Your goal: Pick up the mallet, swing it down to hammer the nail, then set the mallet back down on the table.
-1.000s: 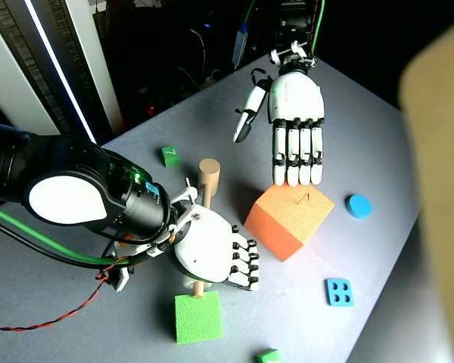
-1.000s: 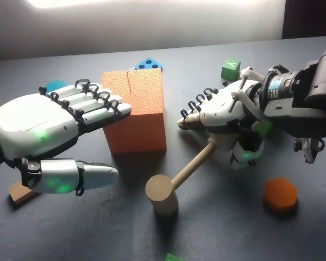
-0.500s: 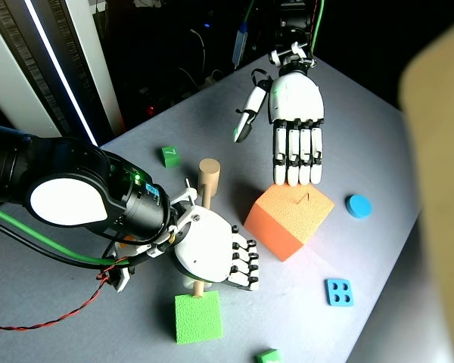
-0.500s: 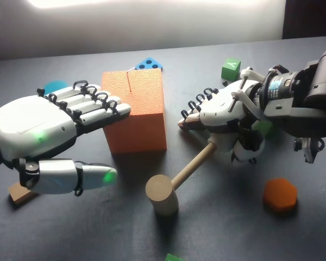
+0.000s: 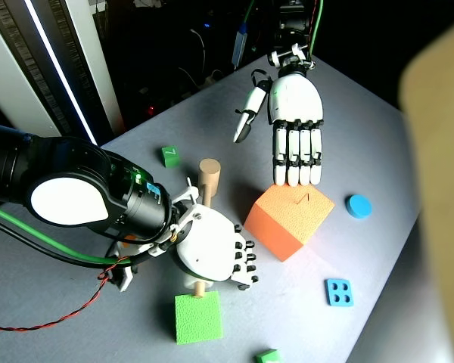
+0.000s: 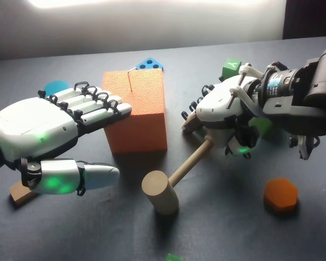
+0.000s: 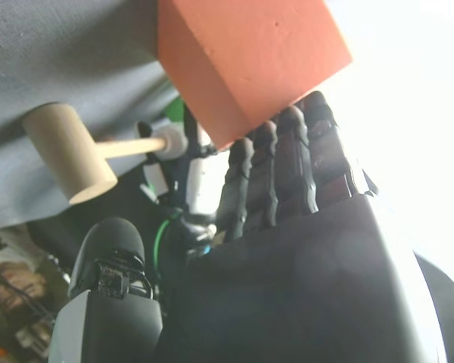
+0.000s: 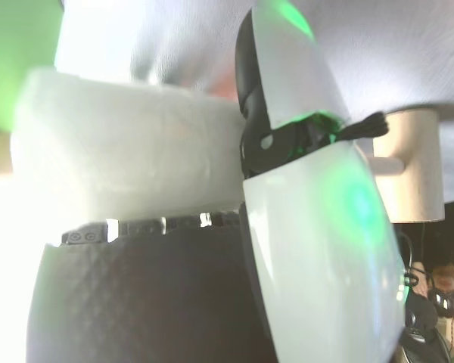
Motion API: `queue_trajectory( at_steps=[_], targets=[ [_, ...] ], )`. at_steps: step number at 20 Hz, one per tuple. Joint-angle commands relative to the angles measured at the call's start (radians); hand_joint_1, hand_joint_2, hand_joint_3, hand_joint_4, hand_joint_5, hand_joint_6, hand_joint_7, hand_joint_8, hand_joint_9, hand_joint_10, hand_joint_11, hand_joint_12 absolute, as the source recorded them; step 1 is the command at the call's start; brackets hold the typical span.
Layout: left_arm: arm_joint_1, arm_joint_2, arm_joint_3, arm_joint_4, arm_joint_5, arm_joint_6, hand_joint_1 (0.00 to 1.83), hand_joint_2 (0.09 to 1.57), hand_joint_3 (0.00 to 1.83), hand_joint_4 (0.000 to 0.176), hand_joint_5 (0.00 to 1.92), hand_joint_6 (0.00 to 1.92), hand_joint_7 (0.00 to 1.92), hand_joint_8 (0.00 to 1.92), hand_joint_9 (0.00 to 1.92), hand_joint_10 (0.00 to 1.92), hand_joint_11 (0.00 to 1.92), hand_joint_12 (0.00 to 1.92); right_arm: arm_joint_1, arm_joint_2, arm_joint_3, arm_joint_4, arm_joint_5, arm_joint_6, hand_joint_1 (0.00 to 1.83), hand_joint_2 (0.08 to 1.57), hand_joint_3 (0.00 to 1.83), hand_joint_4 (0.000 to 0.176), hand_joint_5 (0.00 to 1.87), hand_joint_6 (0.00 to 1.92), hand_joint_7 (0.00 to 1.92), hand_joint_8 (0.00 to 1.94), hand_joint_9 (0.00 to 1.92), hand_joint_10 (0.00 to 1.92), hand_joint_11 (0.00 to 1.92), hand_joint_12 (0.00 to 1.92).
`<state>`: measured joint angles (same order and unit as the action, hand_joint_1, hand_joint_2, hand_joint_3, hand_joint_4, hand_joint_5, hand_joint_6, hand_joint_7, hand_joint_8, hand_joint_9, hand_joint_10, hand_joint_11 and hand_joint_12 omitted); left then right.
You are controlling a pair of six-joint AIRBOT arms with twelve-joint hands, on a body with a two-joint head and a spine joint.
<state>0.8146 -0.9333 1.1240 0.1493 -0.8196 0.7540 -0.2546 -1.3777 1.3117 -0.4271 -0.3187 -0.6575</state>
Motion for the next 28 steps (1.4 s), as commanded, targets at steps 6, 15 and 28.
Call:
queue_trajectory(
  at_steps=[6, 15, 28],
  targets=[
    [-0.004, -0.005, 0.005, -0.016, -0.081, -0.005, 0.0, 1.22, 0.0, 0.0, 0.1, 0.0, 0.11, 0.0, 0.1, 0.0, 0.0, 0.18, 0.002, 0.011, 0.002, -0.008, 0.029, 0.002, 1.36, 1.1, 0.01, 0.0, 0.81, 0.04, 0.9, 0.91, 0.75, 0.52, 0.44, 1.24],
    [-0.008, -0.005, 0.003, -0.01, -0.08, -0.003, 0.0, 1.22, 0.0, 0.0, 0.1, 0.0, 0.11, 0.0, 0.1, 0.0, 0.0, 0.17, 0.003, 0.045, -0.053, -0.008, 0.042, -0.017, 1.21, 1.21, 0.0, 0.0, 0.72, 1.37, 0.83, 1.29, 0.66, 1.47, 0.54, 1.74],
    [-0.006, -0.006, 0.004, -0.01, -0.078, -0.004, 0.0, 1.22, 0.0, 0.0, 0.14, 0.0, 0.16, 0.0, 0.15, 0.0, 0.0, 0.27, 0.021, 0.089, -0.114, -0.008, 0.032, -0.026, 1.33, 1.2, 0.0, 0.0, 1.01, 1.92, 1.22, 1.94, 1.38, 1.92, 1.41, 1.92]
  ],
)
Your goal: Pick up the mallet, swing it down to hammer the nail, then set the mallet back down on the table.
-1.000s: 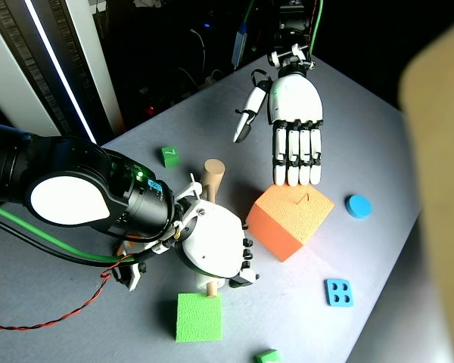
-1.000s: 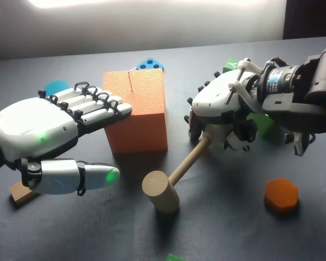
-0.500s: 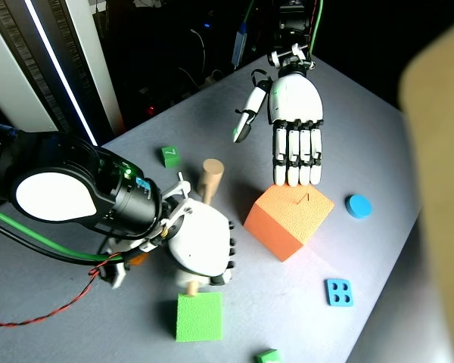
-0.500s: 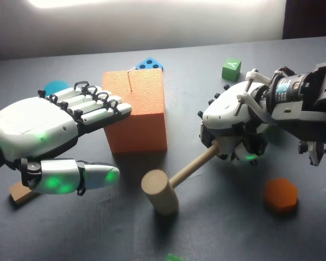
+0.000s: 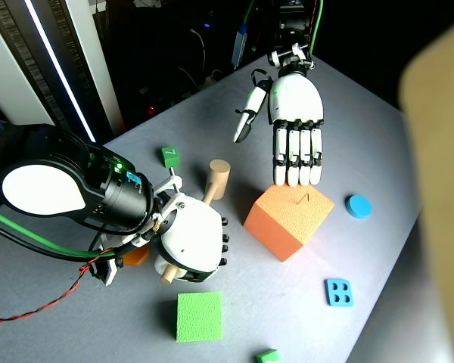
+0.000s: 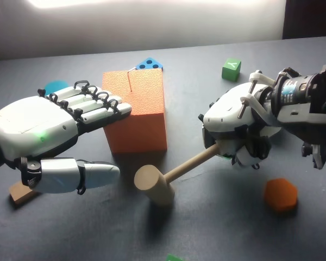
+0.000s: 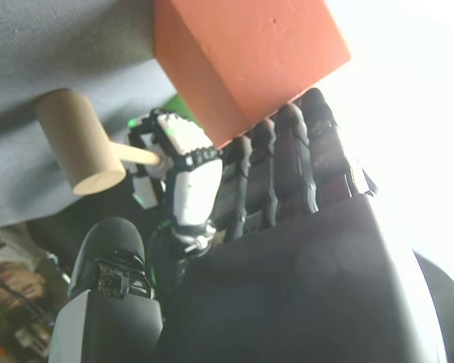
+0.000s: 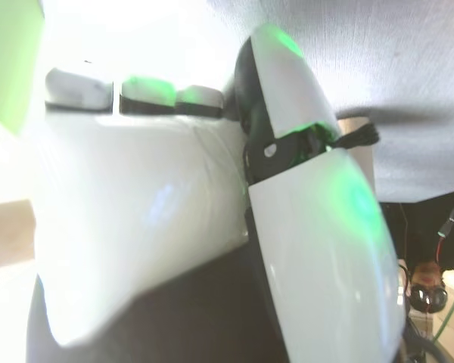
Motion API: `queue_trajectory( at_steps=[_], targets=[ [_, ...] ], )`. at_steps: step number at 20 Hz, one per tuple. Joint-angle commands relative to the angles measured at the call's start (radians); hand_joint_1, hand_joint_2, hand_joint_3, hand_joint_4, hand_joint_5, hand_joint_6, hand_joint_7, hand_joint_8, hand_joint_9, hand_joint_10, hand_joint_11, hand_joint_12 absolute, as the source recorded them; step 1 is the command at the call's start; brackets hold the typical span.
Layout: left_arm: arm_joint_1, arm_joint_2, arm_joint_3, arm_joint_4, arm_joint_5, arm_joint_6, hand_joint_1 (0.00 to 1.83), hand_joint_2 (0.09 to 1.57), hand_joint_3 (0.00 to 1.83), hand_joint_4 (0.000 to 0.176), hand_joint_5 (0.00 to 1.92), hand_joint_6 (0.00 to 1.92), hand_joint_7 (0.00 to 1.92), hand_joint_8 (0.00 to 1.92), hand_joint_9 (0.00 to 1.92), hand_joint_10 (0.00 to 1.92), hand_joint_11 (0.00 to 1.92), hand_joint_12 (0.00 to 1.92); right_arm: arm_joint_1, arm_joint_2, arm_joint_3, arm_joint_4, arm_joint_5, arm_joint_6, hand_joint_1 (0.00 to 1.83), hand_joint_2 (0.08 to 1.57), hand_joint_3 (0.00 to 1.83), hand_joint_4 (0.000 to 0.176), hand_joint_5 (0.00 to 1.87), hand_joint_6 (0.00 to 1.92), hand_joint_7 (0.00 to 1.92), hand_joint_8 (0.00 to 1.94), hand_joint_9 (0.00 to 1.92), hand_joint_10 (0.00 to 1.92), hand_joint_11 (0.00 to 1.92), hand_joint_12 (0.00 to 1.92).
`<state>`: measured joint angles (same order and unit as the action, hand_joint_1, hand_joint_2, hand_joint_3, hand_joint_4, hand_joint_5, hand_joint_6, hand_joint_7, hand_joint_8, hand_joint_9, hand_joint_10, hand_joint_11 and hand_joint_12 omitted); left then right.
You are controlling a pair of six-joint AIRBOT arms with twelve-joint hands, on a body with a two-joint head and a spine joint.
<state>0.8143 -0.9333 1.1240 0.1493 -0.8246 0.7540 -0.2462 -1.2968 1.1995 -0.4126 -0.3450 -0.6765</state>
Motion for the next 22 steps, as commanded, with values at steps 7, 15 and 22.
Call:
queue_trajectory(
  at_steps=[7, 15, 22],
  targets=[
    [-0.006, -0.006, 0.003, -0.01, -0.073, -0.005, 0.0, 1.23, 0.0, 0.0, 0.16, 0.0, 0.17, 0.0, 0.15, 0.0, 0.0, 0.24, 0.03, 0.088, -0.1, -0.022, 0.051, -0.009, 1.07, 1.25, 0.0, 0.0, 0.78, 1.65, 1.44, 1.94, 1.61, 1.92, 1.68, 1.92],
    [-0.008, -0.006, 0.003, -0.01, -0.069, -0.005, 0.0, 1.22, 0.0, 0.0, 0.19, 0.0, 0.22, 0.0, 0.18, 0.0, 0.0, 0.24, 0.115, 0.275, -0.255, -0.022, 0.04, 0.004, 0.79, 1.32, 0.01, 0.0, 0.88, 1.92, 1.45, 1.94, 1.61, 1.92, 1.68, 1.92],
    [-0.01, -0.006, 0.003, -0.01, -0.067, -0.005, 0.0, 1.23, 0.0, 0.0, 0.2, 0.0, 0.22, 0.0, 0.19, 0.01, 0.0, 0.24, 0.221, 0.409, -0.28, -0.022, 0.181, 0.118, 0.53, 1.44, 0.01, 0.0, 1.02, 1.92, 1.41, 1.94, 1.56, 1.92, 1.61, 1.92]
  ],
)
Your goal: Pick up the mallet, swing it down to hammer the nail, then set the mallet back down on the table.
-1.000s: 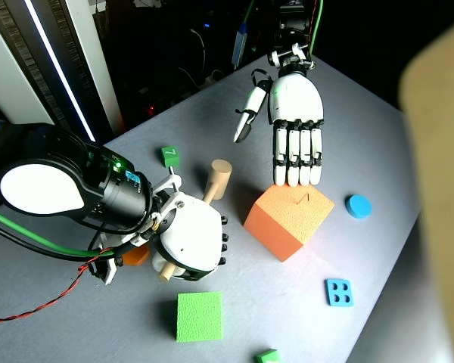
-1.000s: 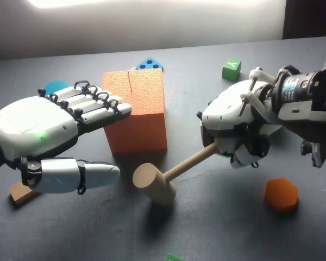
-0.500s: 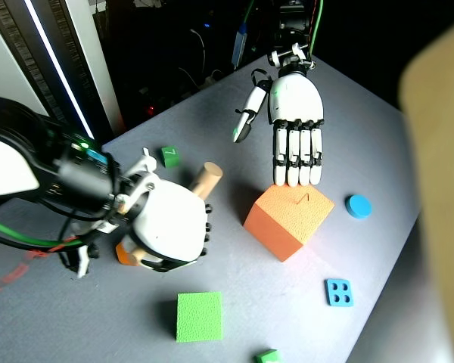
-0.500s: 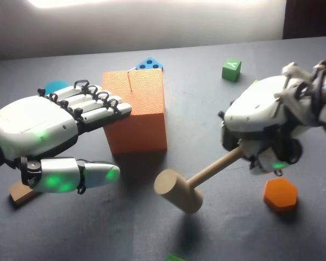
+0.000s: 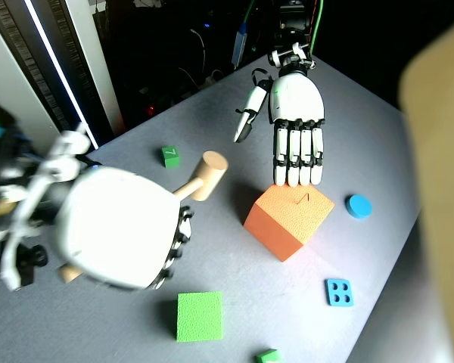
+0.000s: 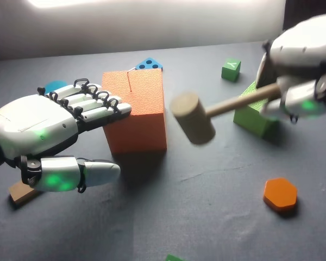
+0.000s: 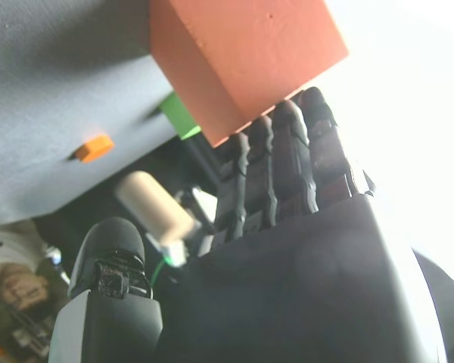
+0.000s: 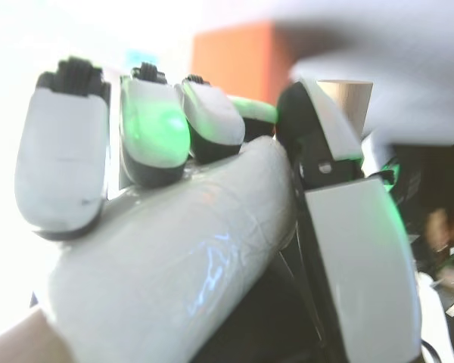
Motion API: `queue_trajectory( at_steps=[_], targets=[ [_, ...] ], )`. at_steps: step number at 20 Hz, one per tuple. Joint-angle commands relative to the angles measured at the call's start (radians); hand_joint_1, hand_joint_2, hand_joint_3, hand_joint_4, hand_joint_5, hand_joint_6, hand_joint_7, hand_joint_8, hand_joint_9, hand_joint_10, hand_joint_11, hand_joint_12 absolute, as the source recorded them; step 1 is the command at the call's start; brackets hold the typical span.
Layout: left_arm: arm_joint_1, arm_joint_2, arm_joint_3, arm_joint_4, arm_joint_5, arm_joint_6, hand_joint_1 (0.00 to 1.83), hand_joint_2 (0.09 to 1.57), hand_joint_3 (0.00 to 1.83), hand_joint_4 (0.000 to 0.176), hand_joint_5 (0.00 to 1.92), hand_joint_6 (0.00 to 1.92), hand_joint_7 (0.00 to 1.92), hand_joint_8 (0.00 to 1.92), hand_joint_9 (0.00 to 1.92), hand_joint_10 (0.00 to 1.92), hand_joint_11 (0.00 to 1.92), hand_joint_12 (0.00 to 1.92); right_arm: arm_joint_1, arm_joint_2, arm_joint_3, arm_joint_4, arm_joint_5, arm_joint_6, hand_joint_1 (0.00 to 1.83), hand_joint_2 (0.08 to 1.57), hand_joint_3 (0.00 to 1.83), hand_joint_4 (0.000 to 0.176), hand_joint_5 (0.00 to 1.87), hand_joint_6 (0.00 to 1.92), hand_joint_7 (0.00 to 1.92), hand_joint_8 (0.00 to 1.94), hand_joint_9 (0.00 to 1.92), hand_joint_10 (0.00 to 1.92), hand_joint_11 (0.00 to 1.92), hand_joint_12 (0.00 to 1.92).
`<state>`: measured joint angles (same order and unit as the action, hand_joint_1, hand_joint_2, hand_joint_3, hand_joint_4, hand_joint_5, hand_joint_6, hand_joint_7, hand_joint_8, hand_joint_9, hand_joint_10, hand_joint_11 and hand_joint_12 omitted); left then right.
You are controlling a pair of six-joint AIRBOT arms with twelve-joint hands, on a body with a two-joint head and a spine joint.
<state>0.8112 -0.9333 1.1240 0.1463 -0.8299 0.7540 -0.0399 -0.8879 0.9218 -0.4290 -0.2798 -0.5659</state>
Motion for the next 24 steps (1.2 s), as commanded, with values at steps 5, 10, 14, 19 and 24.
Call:
queue_trajectory(
  at_steps=[5, 10, 14, 19, 24],
  targets=[
    [-0.008, -0.006, 0.003, -0.007, -0.059, -0.005, 0.0, 1.23, 0.0, 0.0, 0.19, 0.0, 0.23, 0.0, 0.2, 0.0, 0.0, 0.26, 0.038, -0.049, 0.076, -0.005, 0.252, 0.104, 0.49, 1.46, 0.01, 0.0, 1.07, 1.92, 1.42, 1.94, 1.57, 1.92, 1.63, 1.92],
    [-0.009, -0.006, 0.003, -0.007, -0.059, -0.005, 0.0, 1.23, 0.0, 0.0, 0.21, 0.0, 0.23, 0.0, 0.21, 0.0, 0.0, 0.33, 0.052, -0.169, 0.217, -0.005, 0.321, 0.135, 0.54, 1.44, 0.0, 0.0, 1.05, 1.92, 1.38, 1.94, 1.53, 1.92, 1.59, 1.92],
    [-0.009, -0.006, 0.003, -0.007, -0.059, -0.005, 0.0, 1.23, 0.0, 0.0, 0.2, 0.0, 0.23, 0.0, 0.21, 0.0, 0.0, 0.3, 0.02, -0.232, 0.28, -0.003, 0.49, -0.034, 0.64, 1.43, 0.0, 0.0, 1.08, 1.92, 1.41, 1.94, 1.56, 1.92, 1.61, 1.92],
    [-0.007, -0.006, 0.004, -0.007, -0.059, -0.005, 0.0, 1.22, 0.0, 0.0, 0.21, 0.01, 0.23, 0.01, 0.2, 0.01, 0.01, 0.27, -0.098, -0.265, 0.258, 0.65, 0.77, -0.723, 0.65, 1.44, 0.0, 0.0, 1.11, 1.92, 1.43, 1.94, 1.57, 1.92, 1.62, 1.92],
    [-0.008, -0.006, 0.005, -0.007, -0.059, -0.005, 0.0, 1.22, 0.0, 0.0, 0.2, 0.0, 0.23, 0.0, 0.19, 0.0, 0.0, 0.27, -0.138, -0.288, 0.252, 0.924, 0.798, -0.844, 0.65, 1.45, 0.0, 0.0, 1.1, 1.92, 1.44, 1.94, 1.57, 1.92, 1.64, 1.92]
  ],
)
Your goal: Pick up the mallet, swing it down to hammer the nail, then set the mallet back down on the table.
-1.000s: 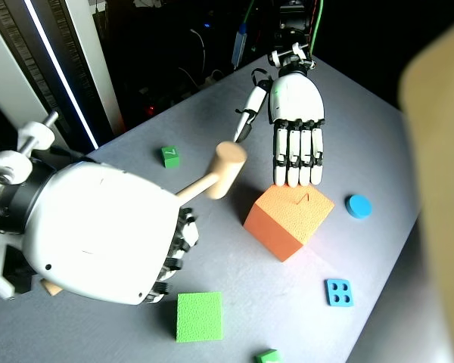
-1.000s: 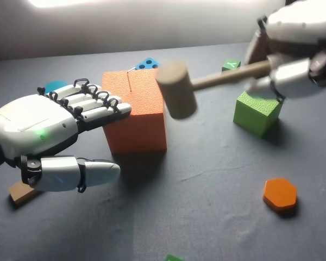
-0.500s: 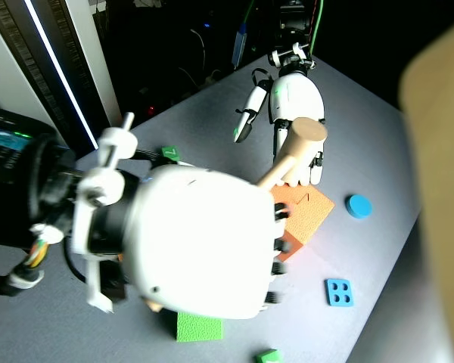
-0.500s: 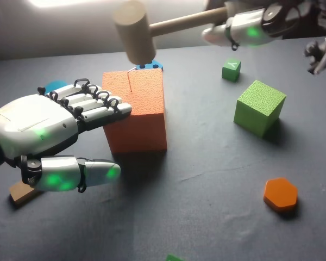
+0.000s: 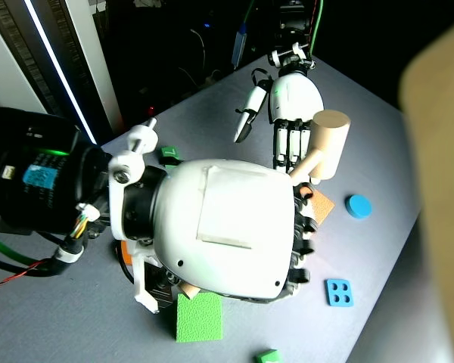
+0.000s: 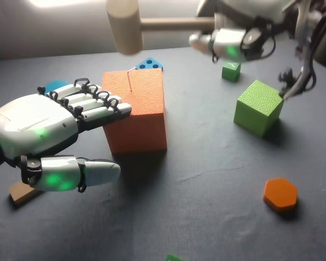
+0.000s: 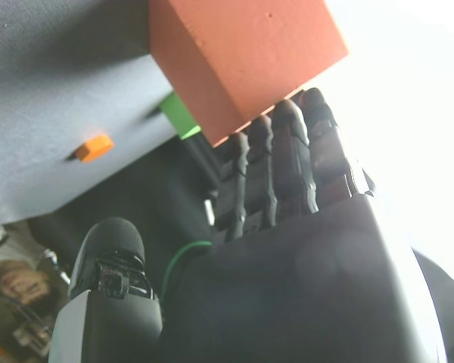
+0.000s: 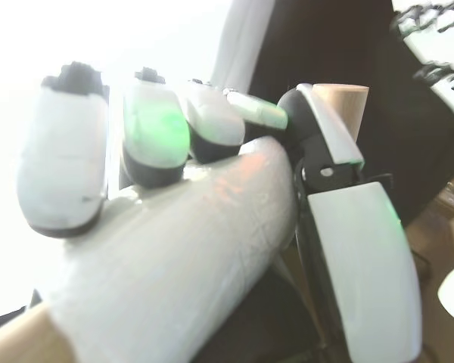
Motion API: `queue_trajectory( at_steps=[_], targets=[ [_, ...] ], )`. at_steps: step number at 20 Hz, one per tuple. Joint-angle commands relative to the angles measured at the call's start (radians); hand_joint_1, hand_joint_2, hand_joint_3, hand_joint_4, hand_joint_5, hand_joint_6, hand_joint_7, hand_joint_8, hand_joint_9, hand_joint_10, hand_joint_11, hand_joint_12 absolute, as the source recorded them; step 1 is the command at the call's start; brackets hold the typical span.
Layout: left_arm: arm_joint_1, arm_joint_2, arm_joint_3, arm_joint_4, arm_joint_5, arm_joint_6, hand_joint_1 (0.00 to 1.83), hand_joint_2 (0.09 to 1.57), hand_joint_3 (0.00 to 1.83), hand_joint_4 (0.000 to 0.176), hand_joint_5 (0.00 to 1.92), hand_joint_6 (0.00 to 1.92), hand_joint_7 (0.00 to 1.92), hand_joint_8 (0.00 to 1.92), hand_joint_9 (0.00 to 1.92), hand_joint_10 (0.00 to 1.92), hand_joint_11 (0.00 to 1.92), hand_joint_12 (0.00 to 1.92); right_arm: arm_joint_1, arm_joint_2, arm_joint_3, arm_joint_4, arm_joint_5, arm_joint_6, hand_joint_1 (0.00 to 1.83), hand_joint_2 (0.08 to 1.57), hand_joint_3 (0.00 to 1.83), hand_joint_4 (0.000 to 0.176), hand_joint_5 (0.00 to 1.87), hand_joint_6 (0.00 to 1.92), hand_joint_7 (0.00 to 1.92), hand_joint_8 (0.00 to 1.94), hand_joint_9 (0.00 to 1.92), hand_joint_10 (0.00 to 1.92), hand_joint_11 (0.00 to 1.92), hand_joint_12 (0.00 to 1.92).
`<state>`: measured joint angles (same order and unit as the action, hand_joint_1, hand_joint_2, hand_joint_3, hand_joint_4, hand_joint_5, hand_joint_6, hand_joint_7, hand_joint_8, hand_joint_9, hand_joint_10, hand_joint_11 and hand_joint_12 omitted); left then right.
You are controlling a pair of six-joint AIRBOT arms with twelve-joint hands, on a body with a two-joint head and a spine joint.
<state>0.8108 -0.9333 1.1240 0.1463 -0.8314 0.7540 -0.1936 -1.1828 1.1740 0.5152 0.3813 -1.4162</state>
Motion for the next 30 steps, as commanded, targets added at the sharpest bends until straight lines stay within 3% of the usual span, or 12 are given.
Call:
queue_trajectory(
  at_steps=[1, 2, 5, 6, 17, 19, 25, 30],
  targets=[
    [-0.008, -0.007, 0.005, -0.007, -0.058, -0.005, 0.0, 1.22, 0.0, 0.0, 0.19, 0.0, 0.21, 0.0, 0.17, 0.0, 0.0, 0.24, 0.018, 0.005, -0.002, -0.008, 0.113, -0.019, 0.68, 1.45, 0.0, 0.0, 1.1, 1.92, 1.43, 1.94, 1.56, 1.92, 1.63, 1.92],
    [-0.008, -0.007, 0.005, -0.007, -0.058, -0.005, 0.0, 1.22, 0.0, 0.0, 0.19, 0.0, 0.21, 0.0, 0.17, 0.0, 0.0, 0.24, 0.02, 0.002, -0.004, 0.021, 0.106, -0.05, 0.68, 1.45, 0.0, 0.0, 1.1, 1.92, 1.43, 1.94, 1.56, 1.92, 1.63, 1.92],
    [-0.007, -0.007, 0.005, -0.007, -0.058, -0.005, 0.0, 1.22, 0.0, 0.0, 0.2, 0.0, 0.23, 0.0, 0.19, 0.0, 0.0, 0.27, 0.036, -0.018, -0.003, 0.225, 0.096, -0.267, 0.67, 1.48, 0.0, 0.0, 1.07, 1.92, 1.4, 1.94, 1.54, 1.92, 1.6, 1.92],
    [-0.007, -0.007, 0.006, -0.007, -0.058, -0.005, 0.0, 1.22, 0.0, 0.0, 0.18, 0.0, 0.21, 0.0, 0.17, 0.0, 0.0, 0.23, 0.04, -0.022, -0.002, 0.246, 0.084, -0.283, 0.63, 1.5, 0.01, 0.0, 1.07, 1.92, 1.4, 1.94, 1.54, 1.92, 1.6, 1.92],
    [-0.006, -0.009, 0.007, -0.007, -0.058, -0.005, 0.0, 1.22, 0.0, 0.0, 0.19, 0.0, 0.22, 0.0, 0.19, 0.0, 0.0, 0.24, 0.074, -0.046, 0.008, 0.269, 0.063, -0.288, 0.59, 1.51, 0.0, 0.0, 1.05, 1.92, 1.38, 1.94, 1.54, 1.92, 1.6, 1.92],
    [-0.006, -0.009, 0.007, -0.007, -0.058, -0.005, 0.0, 1.23, 0.0, 0.0, 0.21, 0.0, 0.25, 0.0, 0.22, 0.0, 0.0, 0.32, 0.043, -0.063, 0.027, 0.268, 0.066, -0.29, 0.6, 1.5, 0.0, 0.0, 1.06, 1.92, 1.39, 1.94, 1.54, 1.92, 1.6, 1.92],
    [-0.006, -0.008, 0.007, -0.007, -0.058, -0.005, 0.0, 1.23, 0.0, 0.0, 0.18, 0.0, 0.21, 0.0, 0.18, 0.0, 0.0, 0.27, -0.084, -0.091, 0.076, 0.267, 0.055, -0.292, 0.61, 1.49, 0.0, 0.0, 1.0, 1.92, 1.37, 1.94, 1.54, 1.92, 1.6, 1.92],
    [-0.007, -0.008, 0.007, -0.007, -0.058, -0.005, 0.0, 1.23, 0.0, 0.0, 0.21, 0.0, 0.24, 0.0, 0.21, 0.0, 0.0, 0.32, -0.003, -0.066, 0.075, 0.267, 0.043, -0.271, 0.59, 1.5, 0.0, 0.0, 1.05, 1.92, 1.41, 1.94, 1.57, 1.92, 1.64, 1.92]
  ],
)
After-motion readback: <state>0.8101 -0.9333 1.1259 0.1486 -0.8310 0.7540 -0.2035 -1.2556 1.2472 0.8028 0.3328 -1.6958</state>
